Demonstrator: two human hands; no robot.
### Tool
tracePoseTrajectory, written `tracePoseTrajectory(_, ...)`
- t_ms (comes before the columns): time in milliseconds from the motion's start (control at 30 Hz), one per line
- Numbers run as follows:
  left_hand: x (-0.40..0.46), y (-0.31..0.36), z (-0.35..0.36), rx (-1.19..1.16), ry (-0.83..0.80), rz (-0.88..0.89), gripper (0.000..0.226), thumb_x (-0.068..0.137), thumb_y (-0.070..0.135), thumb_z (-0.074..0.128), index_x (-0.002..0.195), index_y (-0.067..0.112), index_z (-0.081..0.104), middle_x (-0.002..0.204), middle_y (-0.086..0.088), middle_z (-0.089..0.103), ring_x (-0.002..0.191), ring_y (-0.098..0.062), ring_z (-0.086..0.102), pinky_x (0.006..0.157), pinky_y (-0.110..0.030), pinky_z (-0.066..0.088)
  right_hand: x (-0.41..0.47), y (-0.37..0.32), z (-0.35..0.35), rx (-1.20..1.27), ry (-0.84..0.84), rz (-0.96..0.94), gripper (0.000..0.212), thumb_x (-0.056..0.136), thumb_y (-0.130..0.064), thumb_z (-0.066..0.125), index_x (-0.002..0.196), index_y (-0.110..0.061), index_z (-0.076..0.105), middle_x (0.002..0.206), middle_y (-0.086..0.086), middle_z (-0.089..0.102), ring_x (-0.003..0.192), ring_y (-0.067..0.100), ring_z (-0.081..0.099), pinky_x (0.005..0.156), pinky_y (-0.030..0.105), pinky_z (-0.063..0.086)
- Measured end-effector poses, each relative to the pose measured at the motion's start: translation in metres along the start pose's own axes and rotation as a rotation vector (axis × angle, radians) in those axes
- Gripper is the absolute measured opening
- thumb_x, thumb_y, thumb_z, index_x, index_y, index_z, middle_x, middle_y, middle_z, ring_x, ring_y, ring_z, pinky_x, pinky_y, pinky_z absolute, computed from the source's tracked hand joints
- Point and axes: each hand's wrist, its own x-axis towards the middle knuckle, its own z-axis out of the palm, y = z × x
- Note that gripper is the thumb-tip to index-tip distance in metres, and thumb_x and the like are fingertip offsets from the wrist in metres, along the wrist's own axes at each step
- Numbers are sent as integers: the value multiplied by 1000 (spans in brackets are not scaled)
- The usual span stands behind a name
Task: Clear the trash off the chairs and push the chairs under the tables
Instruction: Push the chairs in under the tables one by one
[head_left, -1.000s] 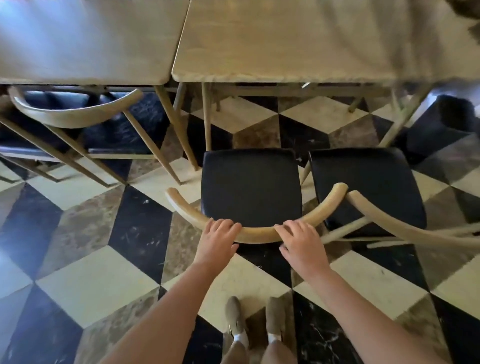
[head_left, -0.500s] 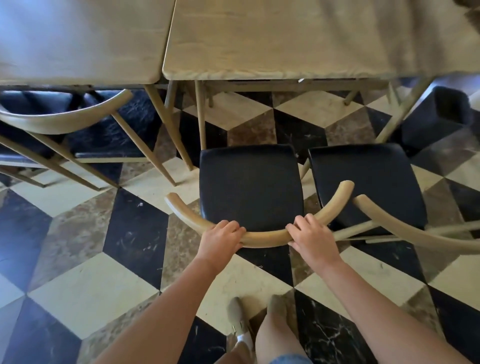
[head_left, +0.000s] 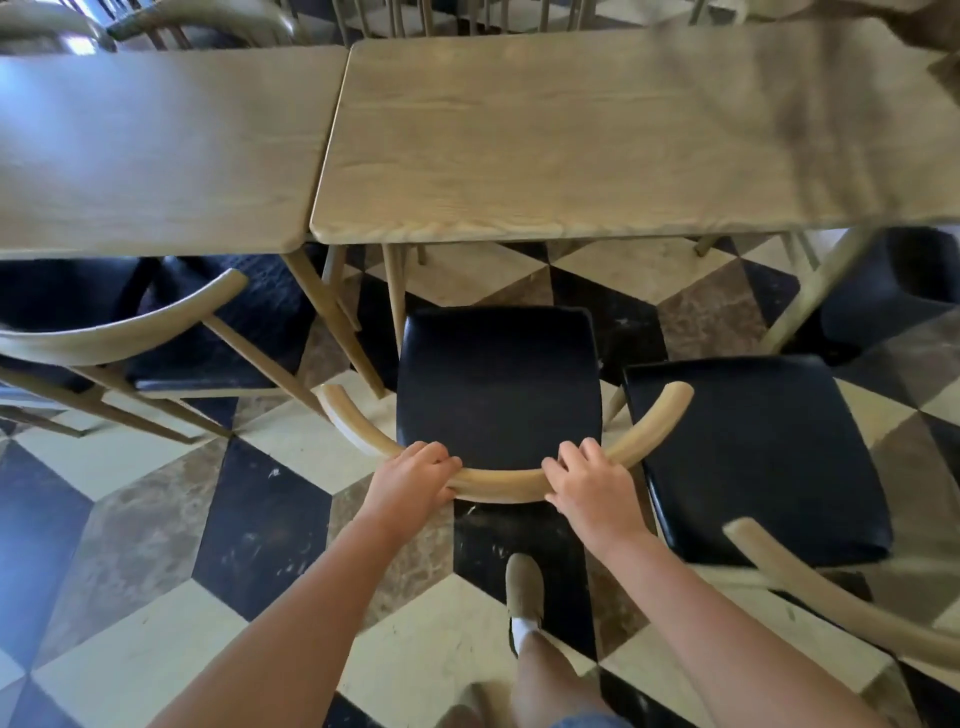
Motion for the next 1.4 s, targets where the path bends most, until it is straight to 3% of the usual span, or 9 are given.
tracePoseTrajectory(100, 33, -9, -6, 0, 0, -6, 33, 83, 23, 67, 116, 16, 64, 107, -3, 64, 100, -24, 59, 79, -40, 54, 31, 16, -1, 2, 10, -3, 39, 57, -28, 88, 86, -13, 68, 77, 5, 61, 72, 23, 57, 48, 29, 50)
tracePoseTrajectory(267, 70, -15, -12, 42, 21, 21, 40, 58, 23, 88, 95, 17, 72, 82, 0, 68, 71, -21, 65, 54, -29, 55, 70, 45, 0, -21, 32, -47, 37, 58, -27, 88, 86, -12, 68, 78, 6, 63, 73, 24, 59, 51, 33, 53)
tracePoseTrajectory(367, 86, -17, -13, 42, 35, 48, 40, 58, 25, 87, 94, 17, 72, 82, 0, 67, 69, -21, 64, 51, -29, 55, 84, 59, 1, -29, 42, -75, 36, 58, -26, 87, 86, -12, 68, 78, 6, 63, 72, 23, 58, 53, 32, 54)
tracePoseTrajectory(967, 165, -57, -36, 19, 36, 2, 37, 64, 24, 84, 99, 17, 71, 86, -1, 67, 74, -24, 62, 53, -33, 53, 174, 79, -6, -40, 63, -80, 34, 56, -17, 88, 78, -10, 64, 70, 4, 57, 65, 22, 53, 42, 26, 46)
tracePoseTrajectory(1233, 205, -66, -48, -28, 44, -69, 36, 85, 27, 63, 121, 19, 61, 112, 0, 62, 103, -23, 54, 78, -37, 47, 214, 89, -15, -67, 40, -100, 32, 59, -22, 87, 80, -12, 65, 71, 4, 58, 66, 22, 55, 42, 25, 44)
tracePoseTrajectory(1400, 209, -79, -46, 12, 48, -25, 37, 83, 28, 67, 118, 18, 63, 108, -1, 65, 98, -24, 57, 73, -36, 48, 219, 92, -13, -65, 51, -130, 31, 62, -26, 85, 82, -11, 65, 73, 5, 60, 67, 22, 55, 43, 25, 44)
